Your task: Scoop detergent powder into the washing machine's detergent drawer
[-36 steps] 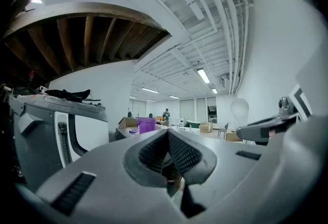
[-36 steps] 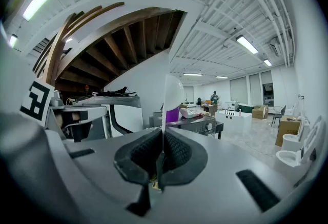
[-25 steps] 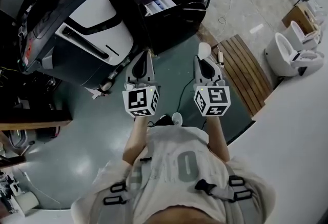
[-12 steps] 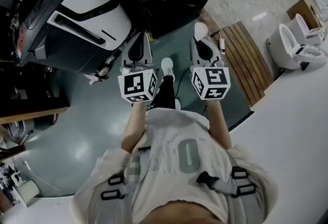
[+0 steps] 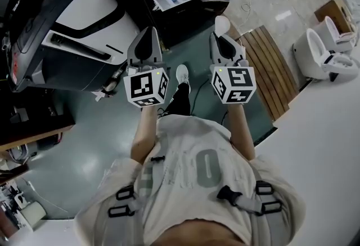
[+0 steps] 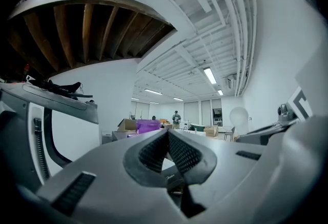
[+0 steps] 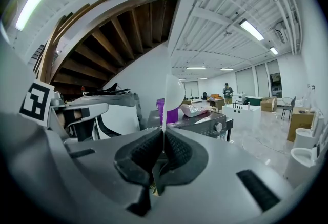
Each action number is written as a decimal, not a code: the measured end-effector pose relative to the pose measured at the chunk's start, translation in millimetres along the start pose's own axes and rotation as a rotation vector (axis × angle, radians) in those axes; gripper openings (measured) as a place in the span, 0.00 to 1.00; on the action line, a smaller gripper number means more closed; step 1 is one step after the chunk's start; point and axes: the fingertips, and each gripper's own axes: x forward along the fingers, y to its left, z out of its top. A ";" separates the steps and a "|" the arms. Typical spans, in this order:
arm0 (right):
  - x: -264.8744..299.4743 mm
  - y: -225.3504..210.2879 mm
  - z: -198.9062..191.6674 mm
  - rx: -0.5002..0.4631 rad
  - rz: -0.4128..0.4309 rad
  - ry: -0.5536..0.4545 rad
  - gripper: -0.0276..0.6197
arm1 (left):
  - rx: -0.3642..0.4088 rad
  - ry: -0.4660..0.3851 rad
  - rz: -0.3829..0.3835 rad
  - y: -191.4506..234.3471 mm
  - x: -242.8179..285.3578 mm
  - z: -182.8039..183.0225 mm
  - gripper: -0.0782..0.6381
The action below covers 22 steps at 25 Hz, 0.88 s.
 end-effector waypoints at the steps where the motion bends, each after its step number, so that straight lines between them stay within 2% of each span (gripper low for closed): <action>1: 12.1 -4.3 4.2 -0.001 0.001 0.001 0.04 | -0.001 -0.001 0.002 4.4 11.7 0.5 0.14; 14: 212.6 -44.2 57.7 -0.007 0.063 0.054 0.04 | 0.006 0.002 0.054 93.8 190.0 1.1 0.14; 22: 291.2 -43.4 74.6 0.013 0.113 0.072 0.04 | 0.008 -0.005 0.084 131.0 249.4 7.0 0.14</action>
